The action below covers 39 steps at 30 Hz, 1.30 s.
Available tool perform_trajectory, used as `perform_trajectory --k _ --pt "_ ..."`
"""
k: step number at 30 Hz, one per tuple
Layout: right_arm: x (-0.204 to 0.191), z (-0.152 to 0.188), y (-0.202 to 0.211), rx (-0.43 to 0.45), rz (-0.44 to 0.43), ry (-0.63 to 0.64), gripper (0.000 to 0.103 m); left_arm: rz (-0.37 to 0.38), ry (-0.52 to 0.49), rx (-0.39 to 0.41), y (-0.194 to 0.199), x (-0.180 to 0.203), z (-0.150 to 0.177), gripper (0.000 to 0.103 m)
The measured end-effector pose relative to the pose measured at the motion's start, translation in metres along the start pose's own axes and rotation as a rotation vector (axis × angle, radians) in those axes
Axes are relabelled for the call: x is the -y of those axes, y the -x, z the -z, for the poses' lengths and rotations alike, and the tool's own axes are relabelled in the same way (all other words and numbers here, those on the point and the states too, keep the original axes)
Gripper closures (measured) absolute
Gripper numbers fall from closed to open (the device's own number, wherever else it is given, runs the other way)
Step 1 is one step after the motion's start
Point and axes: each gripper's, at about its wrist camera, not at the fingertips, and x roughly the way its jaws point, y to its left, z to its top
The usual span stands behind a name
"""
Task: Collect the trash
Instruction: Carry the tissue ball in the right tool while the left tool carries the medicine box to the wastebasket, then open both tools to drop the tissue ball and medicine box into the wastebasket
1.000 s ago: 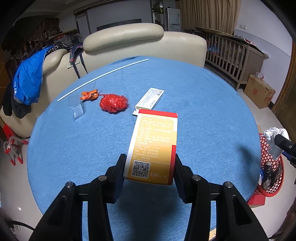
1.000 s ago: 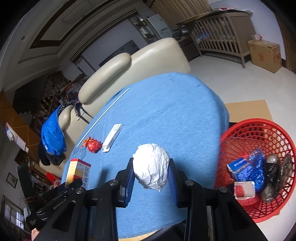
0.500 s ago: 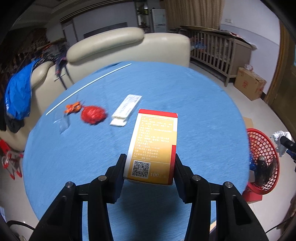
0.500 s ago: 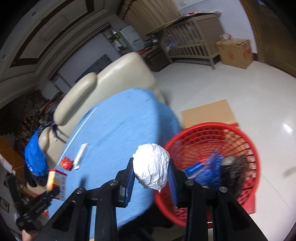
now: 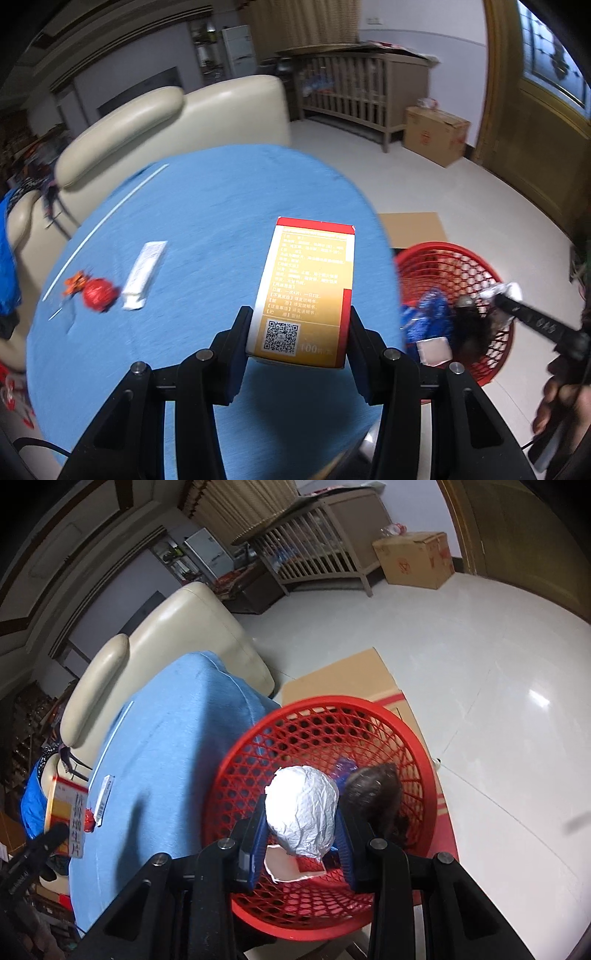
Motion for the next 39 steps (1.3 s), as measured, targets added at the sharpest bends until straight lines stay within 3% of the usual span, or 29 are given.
perform_trajectory --k 8,9,10,12,26,39 --pt "0.008 0.013 -0.017 -0.098 -0.005 -0.005 0.065 0.064 -0.054 -0.007 -0.007 0.042 -0.021 0.053" --pt "0.010 0.015 -0.021 -0.118 0.001 -0.008 0.060 0.071 -0.065 -0.006 -0.008 0.048 -0.024 0.053" --pt "0.012 0.016 -0.022 -0.124 -0.002 -0.019 0.040 0.074 -0.070 -0.005 -0.008 0.051 -0.024 0.053" --pt "0.019 0.017 -0.018 -0.105 -0.009 -0.056 0.032 0.085 -0.083 -0.007 -0.009 0.059 -0.028 0.053" --pt "0.042 -0.012 0.039 0.096 -0.032 -0.153 0.032 0.160 -0.174 -0.072 -0.039 0.119 -0.034 0.053" --pt "0.052 -0.020 0.056 0.145 -0.050 -0.186 0.032 0.181 -0.216 -0.107 -0.056 0.149 -0.037 0.053"
